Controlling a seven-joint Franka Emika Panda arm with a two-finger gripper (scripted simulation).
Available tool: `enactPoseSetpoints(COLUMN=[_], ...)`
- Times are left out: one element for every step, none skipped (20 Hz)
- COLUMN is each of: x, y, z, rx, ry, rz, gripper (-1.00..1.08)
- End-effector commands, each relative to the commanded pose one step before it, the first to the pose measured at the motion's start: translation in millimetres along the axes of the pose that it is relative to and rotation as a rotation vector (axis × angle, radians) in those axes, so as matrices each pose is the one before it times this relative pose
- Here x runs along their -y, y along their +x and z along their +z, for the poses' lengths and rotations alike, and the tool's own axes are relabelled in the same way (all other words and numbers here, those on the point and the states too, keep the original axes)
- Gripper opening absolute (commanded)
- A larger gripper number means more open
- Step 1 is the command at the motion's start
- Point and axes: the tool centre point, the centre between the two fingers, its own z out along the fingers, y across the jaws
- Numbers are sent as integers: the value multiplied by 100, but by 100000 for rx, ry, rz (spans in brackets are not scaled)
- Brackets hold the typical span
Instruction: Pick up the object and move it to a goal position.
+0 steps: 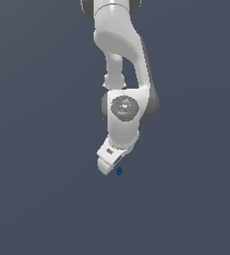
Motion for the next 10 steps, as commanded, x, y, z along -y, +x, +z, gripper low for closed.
enactPoseSetpoints(x=[-405, -149, -142, -135, -128, -120, -111, -103, -93, -83], y=[388, 120, 108, 96, 86, 76, 67, 58, 51, 45], z=[399, 143, 135, 127, 118, 110, 101, 93, 84, 75], rx=[-403, -144, -137, -130, -122, -114, -106, -98, -89, -80], ry=[-207, -71, -69, -67, -64, -61, -57, -54, -50, -45], rz=[-6664, -2305, -2162, -2017, -1875, -1733, -1591, -1449, -1310, -1172], gripper=[100, 100, 100, 100, 100, 100, 100, 100, 100, 100])
